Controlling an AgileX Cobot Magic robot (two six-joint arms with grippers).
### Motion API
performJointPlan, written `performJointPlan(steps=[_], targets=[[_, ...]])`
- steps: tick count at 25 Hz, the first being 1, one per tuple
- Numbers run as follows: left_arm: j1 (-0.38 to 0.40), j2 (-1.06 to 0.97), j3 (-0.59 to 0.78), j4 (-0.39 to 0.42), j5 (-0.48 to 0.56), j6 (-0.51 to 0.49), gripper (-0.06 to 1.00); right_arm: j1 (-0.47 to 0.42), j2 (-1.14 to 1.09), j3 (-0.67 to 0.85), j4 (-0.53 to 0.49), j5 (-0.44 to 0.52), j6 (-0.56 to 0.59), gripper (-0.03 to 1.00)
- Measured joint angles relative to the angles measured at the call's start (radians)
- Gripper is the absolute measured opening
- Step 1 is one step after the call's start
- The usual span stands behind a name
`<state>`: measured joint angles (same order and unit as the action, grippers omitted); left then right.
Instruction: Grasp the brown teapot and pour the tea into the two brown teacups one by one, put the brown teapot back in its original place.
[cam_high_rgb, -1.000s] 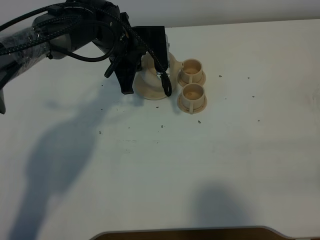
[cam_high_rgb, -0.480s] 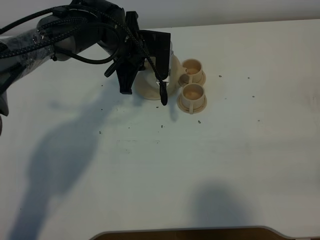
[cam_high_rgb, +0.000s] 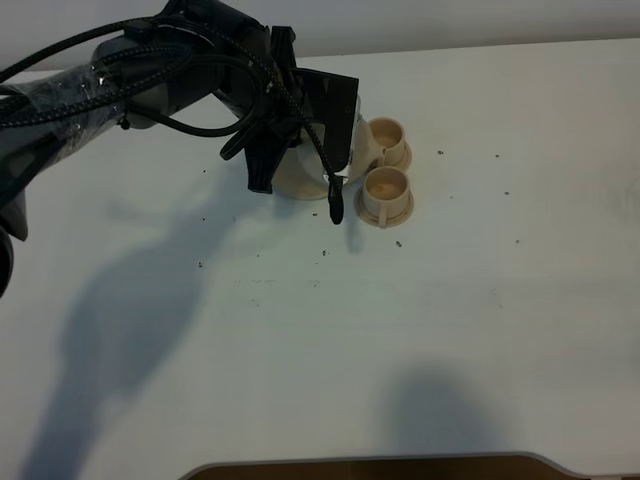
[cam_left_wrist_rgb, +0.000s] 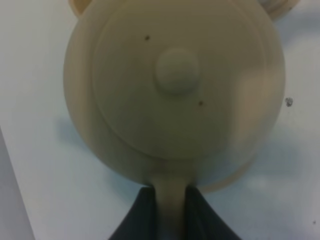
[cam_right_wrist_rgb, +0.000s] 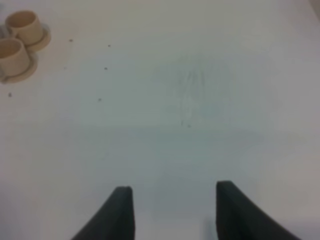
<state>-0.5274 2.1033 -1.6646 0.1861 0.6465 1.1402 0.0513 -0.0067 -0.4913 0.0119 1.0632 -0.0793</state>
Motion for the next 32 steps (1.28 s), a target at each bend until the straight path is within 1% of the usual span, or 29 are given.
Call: performJointPlan(steps=[6,10,12,18,26,32], targets=[[-0.018,0.000,0.000,0.135,0.025,-0.117,0.11,0.000,0.000,0.000,0.000,0.000,0.000,0.40],[-0.034,0.000,0.000,0.199,0.034,-0.152,0.11,0.000,0.000,0.000,0.000,0.000,0.000,0.40],[-0.043,0.000,0.000,0.214,0.034,-0.155,0.11,0.000,0.000,0.000,0.000,0.000,0.000,0.40],[-0.056,0.000,0.000,0.226,0.042,-0.156,0.11,0.000,0.000,0.000,0.000,0.000,-0.001,0.40],[-0.072,0.000,0.000,0.286,0.072,-0.187,0.11,0.000,0.000,0.000,0.000,0.000,0.000,0.40],[-0.088,0.002,0.000,0.295,0.071,-0.198,0.11,0.000,0.000,0.000,0.000,0.000,0.000,0.40]])
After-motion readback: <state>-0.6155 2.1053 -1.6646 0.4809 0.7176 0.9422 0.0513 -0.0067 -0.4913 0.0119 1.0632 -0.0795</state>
